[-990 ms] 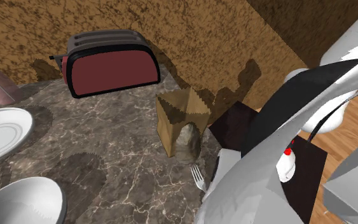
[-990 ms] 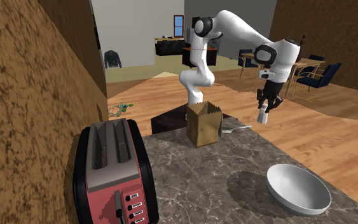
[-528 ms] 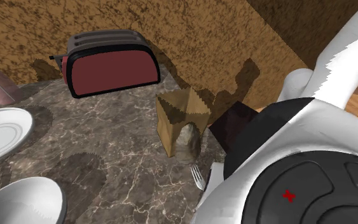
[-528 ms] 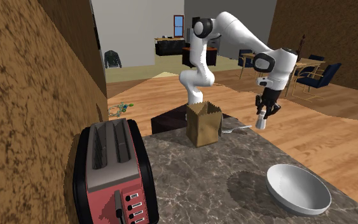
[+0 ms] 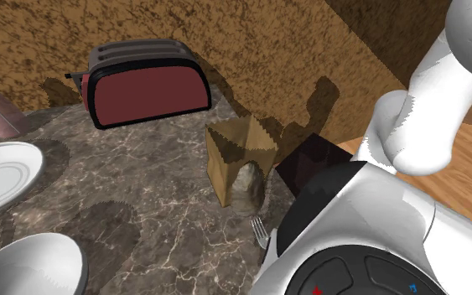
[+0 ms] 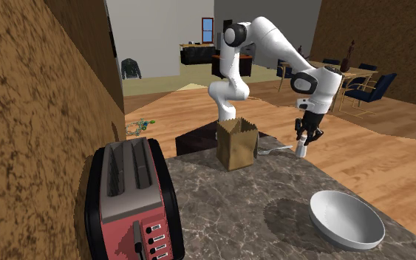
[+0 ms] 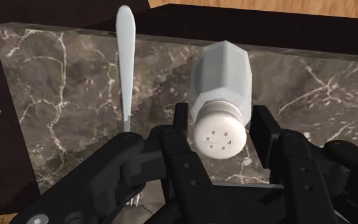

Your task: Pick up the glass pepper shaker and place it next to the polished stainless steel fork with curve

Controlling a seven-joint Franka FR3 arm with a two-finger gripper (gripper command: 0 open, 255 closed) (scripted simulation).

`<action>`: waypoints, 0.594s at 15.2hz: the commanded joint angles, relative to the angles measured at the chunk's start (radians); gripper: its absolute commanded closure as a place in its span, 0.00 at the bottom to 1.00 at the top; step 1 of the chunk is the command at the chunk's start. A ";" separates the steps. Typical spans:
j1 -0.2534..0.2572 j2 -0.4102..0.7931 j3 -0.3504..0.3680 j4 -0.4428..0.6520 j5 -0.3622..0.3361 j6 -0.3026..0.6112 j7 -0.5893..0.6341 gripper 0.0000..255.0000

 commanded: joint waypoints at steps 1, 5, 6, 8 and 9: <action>0.002 0.012 -0.001 -0.001 -0.012 0.007 0.008 1.00; 0.002 0.012 -0.001 0.000 -0.012 0.006 0.008 1.00; 0.002 0.012 -0.001 0.000 -0.012 0.006 0.008 1.00; 0.002 0.012 -0.001 0.000 -0.012 0.006 0.008 0.00; 0.002 0.012 -0.001 0.000 -0.012 0.006 0.008 0.00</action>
